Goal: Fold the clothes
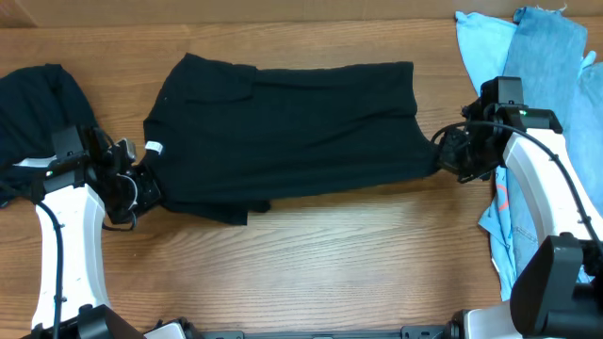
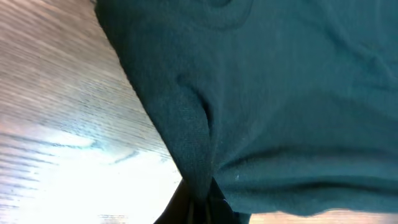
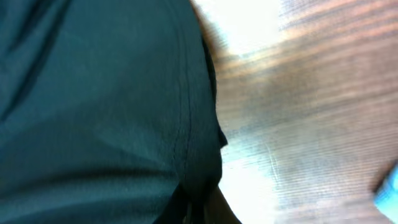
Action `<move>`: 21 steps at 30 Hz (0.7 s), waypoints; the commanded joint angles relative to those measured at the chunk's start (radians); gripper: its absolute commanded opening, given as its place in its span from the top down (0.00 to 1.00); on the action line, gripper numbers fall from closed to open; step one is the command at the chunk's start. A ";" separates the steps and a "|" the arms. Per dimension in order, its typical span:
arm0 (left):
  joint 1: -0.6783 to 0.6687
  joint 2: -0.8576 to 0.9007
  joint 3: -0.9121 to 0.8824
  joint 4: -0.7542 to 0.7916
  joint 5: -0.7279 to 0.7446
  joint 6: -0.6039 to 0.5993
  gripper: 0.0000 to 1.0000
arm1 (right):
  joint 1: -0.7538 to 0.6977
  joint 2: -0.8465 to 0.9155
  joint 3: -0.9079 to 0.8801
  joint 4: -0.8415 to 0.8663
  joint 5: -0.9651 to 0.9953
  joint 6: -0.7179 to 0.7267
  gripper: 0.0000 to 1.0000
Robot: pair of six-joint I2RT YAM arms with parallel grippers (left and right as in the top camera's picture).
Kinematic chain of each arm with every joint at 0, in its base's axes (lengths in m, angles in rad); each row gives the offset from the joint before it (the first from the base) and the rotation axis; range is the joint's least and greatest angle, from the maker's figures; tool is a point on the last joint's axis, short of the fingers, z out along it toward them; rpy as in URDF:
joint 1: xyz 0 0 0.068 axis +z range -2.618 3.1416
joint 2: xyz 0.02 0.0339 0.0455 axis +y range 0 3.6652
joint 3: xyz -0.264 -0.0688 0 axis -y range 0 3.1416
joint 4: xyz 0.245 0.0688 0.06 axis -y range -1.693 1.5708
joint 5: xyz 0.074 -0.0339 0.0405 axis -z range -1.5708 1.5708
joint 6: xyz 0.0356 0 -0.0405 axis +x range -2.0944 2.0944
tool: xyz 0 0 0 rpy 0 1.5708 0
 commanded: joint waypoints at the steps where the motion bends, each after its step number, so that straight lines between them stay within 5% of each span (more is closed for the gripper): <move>1: 0.013 -0.005 0.021 -0.058 0.014 0.040 0.96 | -0.010 -0.120 0.016 -0.069 0.055 0.007 0.96; 6: 0.074 -0.098 0.021 -0.105 0.032 0.041 0.96 | -0.010 -0.206 0.016 -0.176 0.200 0.024 0.96; 12: 0.081 -0.357 0.072 0.041 0.336 0.075 0.96 | -0.010 -0.349 0.223 -0.146 0.171 0.023 0.96; 21: 0.081 -0.630 0.322 0.103 0.090 0.007 0.96 | -0.010 -0.513 0.608 -0.138 0.270 0.020 0.96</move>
